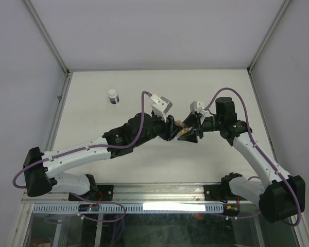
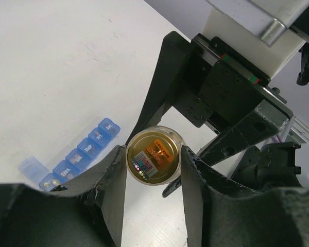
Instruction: Sort the pills into containers
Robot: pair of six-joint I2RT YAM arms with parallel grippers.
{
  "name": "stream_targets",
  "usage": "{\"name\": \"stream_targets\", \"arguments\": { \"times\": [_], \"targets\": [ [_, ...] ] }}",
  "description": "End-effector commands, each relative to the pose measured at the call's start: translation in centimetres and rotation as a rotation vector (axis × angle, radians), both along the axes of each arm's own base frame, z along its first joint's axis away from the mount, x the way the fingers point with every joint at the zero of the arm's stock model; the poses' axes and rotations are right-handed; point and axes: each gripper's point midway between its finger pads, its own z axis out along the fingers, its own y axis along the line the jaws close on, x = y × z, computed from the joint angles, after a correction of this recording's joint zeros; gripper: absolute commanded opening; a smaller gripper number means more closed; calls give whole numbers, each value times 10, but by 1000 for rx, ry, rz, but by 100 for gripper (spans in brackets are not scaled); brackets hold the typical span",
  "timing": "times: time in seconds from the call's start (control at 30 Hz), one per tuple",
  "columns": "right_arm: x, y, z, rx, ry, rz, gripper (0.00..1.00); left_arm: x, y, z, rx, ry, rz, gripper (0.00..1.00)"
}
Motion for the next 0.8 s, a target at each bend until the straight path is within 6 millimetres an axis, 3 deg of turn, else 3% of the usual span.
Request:
{"name": "stream_targets", "arguments": {
  "times": [0.0, 0.17, 0.37, 0.47, 0.57, 0.67, 0.77],
  "targets": [
    [4, 3, 19, 40, -60, 20, 0, -4, -8, 26, -35, -49, -49, 30],
    [3, 3, 20, 42, -62, 22, 0, -18, -15, 21, 10, -103, -183, 19],
    [2, 3, 21, 46, -64, 27, 0, -56, -11, 1, 122, -328, -639, 18],
    [1, 3, 22, 48, -65, 30, 0, -69, 5, -9, 147, -536, -867, 24],
    [1, 3, 23, 48, -68, 28, 0, -56, 14, -10, 160, -618, -931, 27],
    [2, 3, 21, 47, -63, 27, 0, -44, 15, 1, 150, -618, -962, 39],
    [2, 3, 21, 46, -63, 27, 0, -34, 10, 12, 144, -628, -960, 58]
  ]
}}
